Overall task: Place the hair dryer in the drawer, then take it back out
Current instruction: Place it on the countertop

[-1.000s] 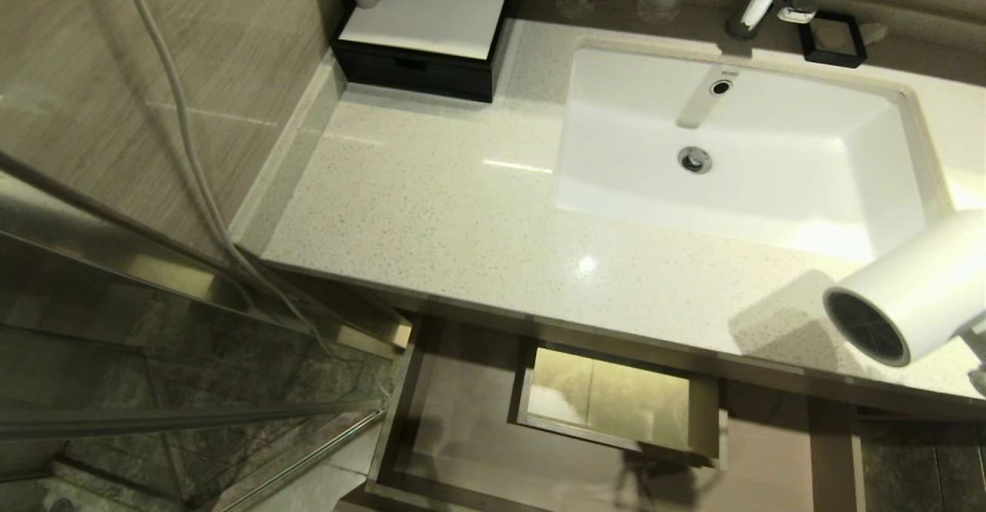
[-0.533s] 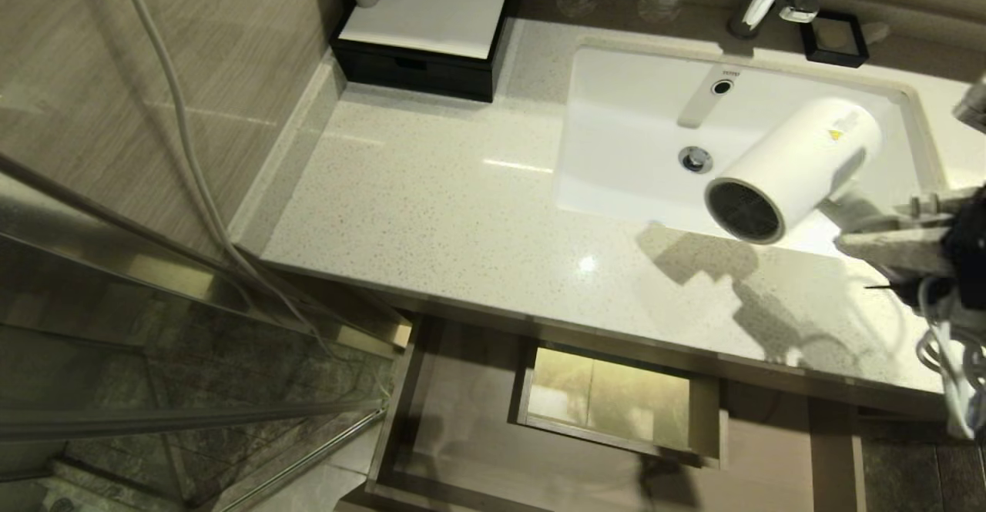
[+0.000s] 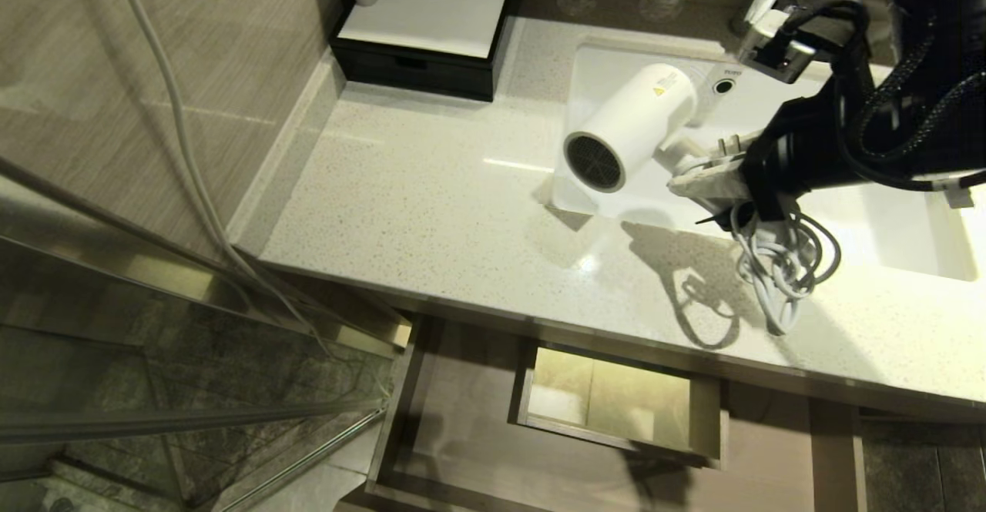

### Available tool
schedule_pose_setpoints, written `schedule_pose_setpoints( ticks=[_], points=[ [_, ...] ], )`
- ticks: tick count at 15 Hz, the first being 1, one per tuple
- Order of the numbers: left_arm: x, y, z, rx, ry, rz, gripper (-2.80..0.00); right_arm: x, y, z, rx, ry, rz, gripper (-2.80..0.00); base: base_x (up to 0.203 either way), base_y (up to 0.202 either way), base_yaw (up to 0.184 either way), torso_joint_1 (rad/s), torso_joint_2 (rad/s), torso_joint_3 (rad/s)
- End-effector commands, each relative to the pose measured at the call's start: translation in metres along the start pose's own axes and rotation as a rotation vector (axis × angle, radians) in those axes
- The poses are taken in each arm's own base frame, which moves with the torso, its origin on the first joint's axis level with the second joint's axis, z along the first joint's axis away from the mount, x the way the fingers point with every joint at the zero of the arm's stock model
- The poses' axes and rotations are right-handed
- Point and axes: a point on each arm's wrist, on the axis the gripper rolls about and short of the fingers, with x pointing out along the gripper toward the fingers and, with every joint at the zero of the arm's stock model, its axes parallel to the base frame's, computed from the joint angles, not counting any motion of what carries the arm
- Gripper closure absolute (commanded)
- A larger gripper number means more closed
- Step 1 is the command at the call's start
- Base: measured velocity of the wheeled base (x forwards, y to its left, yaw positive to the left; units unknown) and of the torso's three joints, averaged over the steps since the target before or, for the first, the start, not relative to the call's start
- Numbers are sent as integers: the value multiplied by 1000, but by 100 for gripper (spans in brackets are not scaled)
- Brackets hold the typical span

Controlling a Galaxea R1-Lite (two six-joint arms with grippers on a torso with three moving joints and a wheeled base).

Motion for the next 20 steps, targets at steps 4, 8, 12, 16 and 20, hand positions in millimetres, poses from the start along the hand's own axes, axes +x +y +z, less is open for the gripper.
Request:
schedule_pose_setpoints(
  ticks=[4, 8, 12, 16, 20],
  points=[
    [0, 0, 0, 0, 2, 0, 0, 30, 21, 14, -3, -35, 144, 0, 0, 0, 0, -1, 6, 6],
    [0, 0, 0, -1, 2, 0, 0, 45, 34, 27, 14, -60, 196, 0, 0, 0, 0, -4, 38, 22],
    [0, 0, 0, 0, 2, 0, 0, 62, 46, 35, -1, -67, 236, 0, 0, 0, 0, -15, 25, 13],
    [0, 0, 0, 0, 2, 0, 0, 80, 50, 39, -12, -77, 249, 0, 0, 0, 0, -4, 7, 3],
    [0, 0, 0, 0, 2, 0, 0, 98, 48, 38, -11, -61, 201, 0, 0, 0, 0, 0, 0, 0]
  ],
)
